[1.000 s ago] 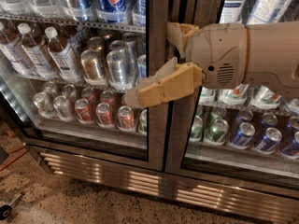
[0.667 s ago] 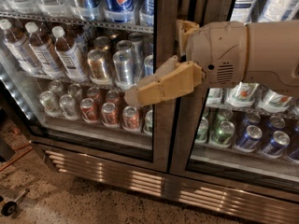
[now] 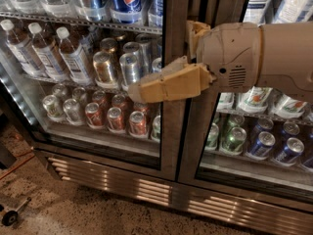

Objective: Open left fridge door

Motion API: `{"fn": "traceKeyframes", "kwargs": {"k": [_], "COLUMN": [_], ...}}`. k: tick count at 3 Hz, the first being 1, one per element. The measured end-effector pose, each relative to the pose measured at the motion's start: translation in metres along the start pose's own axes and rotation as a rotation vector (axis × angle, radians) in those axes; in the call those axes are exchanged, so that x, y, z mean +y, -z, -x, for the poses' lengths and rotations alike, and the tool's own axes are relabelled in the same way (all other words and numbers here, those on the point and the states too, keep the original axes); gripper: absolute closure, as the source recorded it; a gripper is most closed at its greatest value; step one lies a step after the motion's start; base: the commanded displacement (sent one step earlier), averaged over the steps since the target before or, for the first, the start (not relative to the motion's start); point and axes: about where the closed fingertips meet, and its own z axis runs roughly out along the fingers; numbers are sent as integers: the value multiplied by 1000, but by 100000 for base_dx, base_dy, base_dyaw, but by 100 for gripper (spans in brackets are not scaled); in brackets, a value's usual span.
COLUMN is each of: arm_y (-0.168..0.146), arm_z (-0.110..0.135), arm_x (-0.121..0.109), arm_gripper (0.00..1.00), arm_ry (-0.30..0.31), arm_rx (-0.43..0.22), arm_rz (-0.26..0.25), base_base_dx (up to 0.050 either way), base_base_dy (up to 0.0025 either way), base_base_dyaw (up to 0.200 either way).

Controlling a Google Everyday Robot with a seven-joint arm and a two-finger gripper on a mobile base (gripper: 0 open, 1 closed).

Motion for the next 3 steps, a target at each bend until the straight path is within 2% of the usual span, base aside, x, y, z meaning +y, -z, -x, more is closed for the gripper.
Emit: {"fn": "traceKeyframes", "kwargs": {"k": [2, 3], "arm_y": [0, 0], "arm_z": [0, 0], "arm_x": [0, 0], "arm_gripper": [65, 100], "arm_ry": [0, 0], "arm_rx": [0, 0], "arm_rz": [0, 0], "base_base_dx": [0, -5000], "base_base_dy": [0, 0], "base_base_dyaw": [0, 4]}}
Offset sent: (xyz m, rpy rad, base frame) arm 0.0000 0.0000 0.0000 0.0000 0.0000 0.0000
